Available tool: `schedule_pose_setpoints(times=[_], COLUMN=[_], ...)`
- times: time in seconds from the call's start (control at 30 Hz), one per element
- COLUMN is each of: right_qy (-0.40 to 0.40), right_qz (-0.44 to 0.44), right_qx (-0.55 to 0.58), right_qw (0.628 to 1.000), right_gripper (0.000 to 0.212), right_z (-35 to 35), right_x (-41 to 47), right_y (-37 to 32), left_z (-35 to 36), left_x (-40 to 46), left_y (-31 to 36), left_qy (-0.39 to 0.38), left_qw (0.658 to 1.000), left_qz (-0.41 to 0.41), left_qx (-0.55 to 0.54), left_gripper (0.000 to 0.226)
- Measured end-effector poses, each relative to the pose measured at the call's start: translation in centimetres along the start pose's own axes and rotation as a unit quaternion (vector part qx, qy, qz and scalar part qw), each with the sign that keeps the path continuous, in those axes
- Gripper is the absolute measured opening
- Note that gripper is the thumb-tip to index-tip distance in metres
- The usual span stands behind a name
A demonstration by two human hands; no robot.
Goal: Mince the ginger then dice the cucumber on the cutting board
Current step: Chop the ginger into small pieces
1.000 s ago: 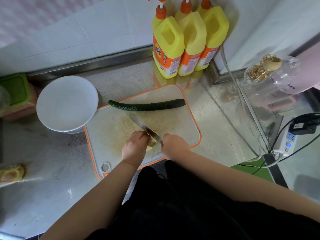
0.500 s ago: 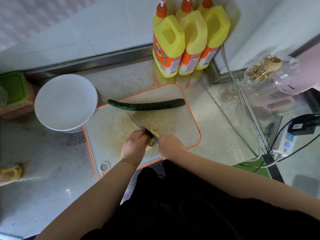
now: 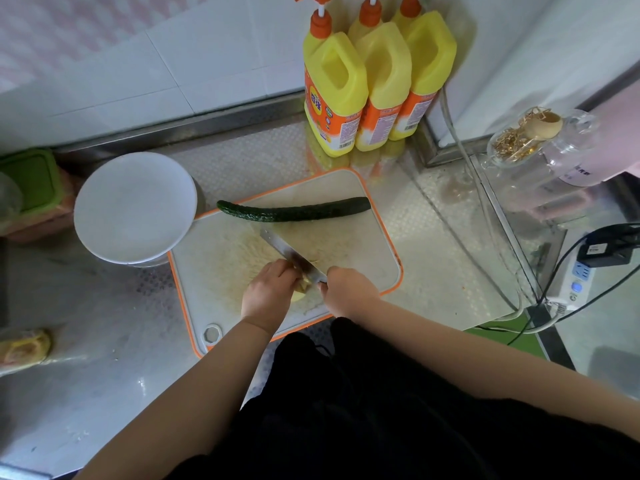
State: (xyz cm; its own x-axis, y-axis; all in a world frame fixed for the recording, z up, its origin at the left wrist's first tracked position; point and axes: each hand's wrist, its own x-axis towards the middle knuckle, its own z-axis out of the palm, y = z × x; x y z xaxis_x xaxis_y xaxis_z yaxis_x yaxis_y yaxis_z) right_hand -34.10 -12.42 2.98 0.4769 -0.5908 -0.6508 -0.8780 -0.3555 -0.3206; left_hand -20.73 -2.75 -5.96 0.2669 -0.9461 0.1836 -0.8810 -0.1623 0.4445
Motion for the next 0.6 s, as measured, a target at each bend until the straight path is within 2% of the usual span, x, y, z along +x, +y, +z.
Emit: schedule_pose_setpoints(times=[0.1,0.17,0.27,0.4,0.6], right_qy=[0.002,-0.006,-0.009,-0.019,-0.029], right_qz=[-0.005,-0.005,-0.004,0.003,0.01], right_qx=[-0.02,-0.03,-0.027,-0.028,-0.032], right_qw=[1.0,1.0,1.0,0.999,0.999], right_gripper=[0.023,0.022,0.022,0.023,0.023], right_z=[0.0,0.0,-0.1,-0.2,0.8], right_x=[-0.2,-0.4,-0.6,-0.6,0.0], right_y=[-0.5,-0.7,-0.9,-1.4,-1.6], left_z=[-0.1,-0.1,-0.1,0.1,0.5], left_x=[-0.1,-0.1,-0.1,0.0,-0.1], left_y=[-0.1,-0.1,-0.2,-0.3,-0.5], left_qy=[0.001,-0.001,0.003,-0.003,0.002], left_qw=[1.0,1.0,1.0,1.0,1.0], left_qz=[-0.003,-0.003,0.002,0.004,-0.001], left_qx=[-0.001,0.001,-0.005,-0.018,-0.03], left_gripper=[0.004,0.011,0.003,0.025,0.021])
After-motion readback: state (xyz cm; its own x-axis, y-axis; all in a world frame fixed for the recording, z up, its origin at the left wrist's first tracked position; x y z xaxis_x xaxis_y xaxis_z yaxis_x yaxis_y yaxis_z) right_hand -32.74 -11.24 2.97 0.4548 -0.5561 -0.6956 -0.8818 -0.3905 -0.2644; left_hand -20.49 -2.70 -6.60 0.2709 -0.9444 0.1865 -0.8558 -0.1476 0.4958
